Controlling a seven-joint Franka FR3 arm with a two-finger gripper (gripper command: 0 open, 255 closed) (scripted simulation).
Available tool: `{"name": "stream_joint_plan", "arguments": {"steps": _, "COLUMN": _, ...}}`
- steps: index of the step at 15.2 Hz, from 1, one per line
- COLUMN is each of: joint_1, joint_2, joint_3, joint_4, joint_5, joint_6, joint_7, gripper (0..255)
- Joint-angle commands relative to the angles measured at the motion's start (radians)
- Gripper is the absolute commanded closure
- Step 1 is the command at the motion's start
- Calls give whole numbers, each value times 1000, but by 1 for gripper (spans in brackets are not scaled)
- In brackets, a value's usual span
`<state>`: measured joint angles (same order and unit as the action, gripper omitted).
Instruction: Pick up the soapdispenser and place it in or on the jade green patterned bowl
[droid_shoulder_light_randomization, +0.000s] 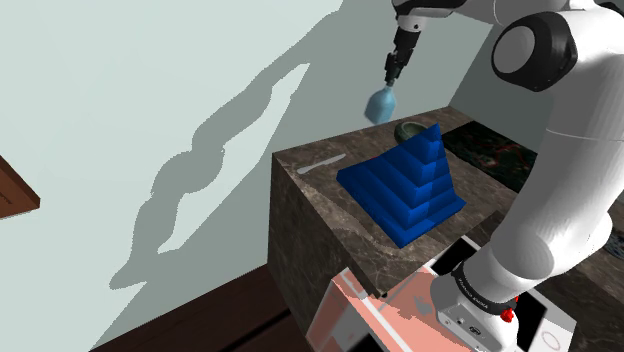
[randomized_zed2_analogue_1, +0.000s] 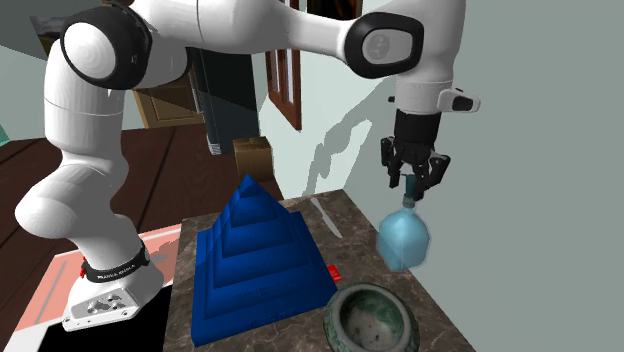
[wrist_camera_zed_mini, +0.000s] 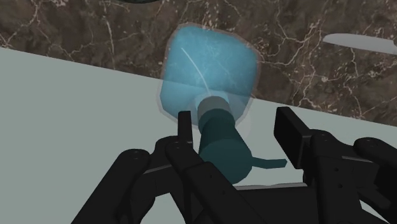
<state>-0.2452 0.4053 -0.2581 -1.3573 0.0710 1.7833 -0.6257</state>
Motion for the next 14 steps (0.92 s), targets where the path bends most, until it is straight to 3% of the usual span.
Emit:
{"name": "stream_joint_plan", "arguments": {"steps": 1, "joint_1": -2, "joint_2": 1, "joint_3": -1, "joint_4": 29, "joint_5": 0, "joint_6": -28, "joint_7": -1, "gripper": 255}}
{"name": "stream_joint_plan", "arguments": {"steps": 14, "joint_1": -25, "joint_2": 50, "joint_3": -2, "joint_4": 282, "joint_5": 12, "joint_6": -232, "joint_7": -4, "gripper": 255}}
